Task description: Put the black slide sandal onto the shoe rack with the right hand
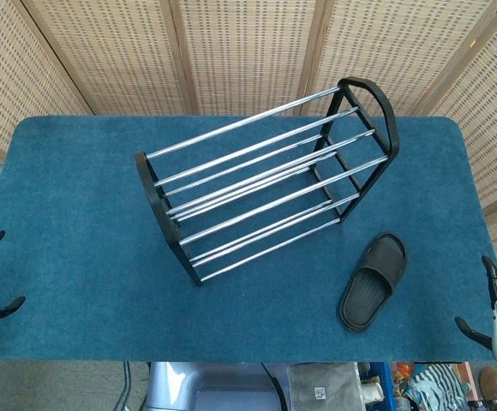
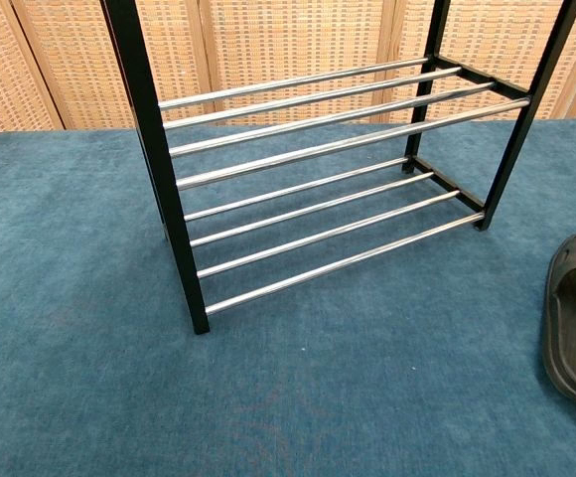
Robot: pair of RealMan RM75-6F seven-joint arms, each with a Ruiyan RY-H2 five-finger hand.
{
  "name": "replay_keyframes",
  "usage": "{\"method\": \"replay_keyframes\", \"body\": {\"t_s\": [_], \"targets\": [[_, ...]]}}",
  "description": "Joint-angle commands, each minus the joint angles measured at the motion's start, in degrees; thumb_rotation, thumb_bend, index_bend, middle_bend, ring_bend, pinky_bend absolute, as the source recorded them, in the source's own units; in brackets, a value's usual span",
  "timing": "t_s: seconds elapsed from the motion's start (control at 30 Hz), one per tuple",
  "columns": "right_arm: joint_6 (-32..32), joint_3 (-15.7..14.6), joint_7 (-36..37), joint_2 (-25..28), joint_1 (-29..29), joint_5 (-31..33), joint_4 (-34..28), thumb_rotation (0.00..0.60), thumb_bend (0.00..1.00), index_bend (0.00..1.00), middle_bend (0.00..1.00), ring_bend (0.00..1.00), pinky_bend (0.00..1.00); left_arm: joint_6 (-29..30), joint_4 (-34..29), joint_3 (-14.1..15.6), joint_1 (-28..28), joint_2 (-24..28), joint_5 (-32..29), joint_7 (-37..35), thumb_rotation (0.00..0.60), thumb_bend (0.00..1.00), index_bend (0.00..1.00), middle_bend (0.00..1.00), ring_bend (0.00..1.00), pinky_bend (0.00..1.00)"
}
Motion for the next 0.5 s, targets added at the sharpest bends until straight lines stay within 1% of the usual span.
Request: {"method": "replay_keyframes", "body": {"t_s": [0.03,0.27,0.5], "targets": [[-0.03,-0.03,-0.11,-0.02,-0.01,0.03,-0.07,0.6,0.0,0.0,0.0,0.0,0.0,0.0,0.06,-0.03,0.04,0.09,-0.09,-0.2,0.6,0.11,0.0,0.0,0.0,0.0],[-0.6,-0.35,-0.7,-0.09,0.16,-0.21,0.05,0.6,0.0,0.0,0.0,0.0,0.0,-0.37,0.11,-0.02,-0.07,0.3,-0.14,-0.65,0.6,0.11,0.0,0.0,0.0,0.0],[-3.62,-1.83,-0.2,0.73,1.12,-1.48,0.16,0.6,0.0,0.0,0.0,0.0,0.0,-0.81,-0.01,-0.04,-0.29,0.36,-0.24,-0.65,0.6,0.11,0.0,0.0,0.0,0.0]]}}
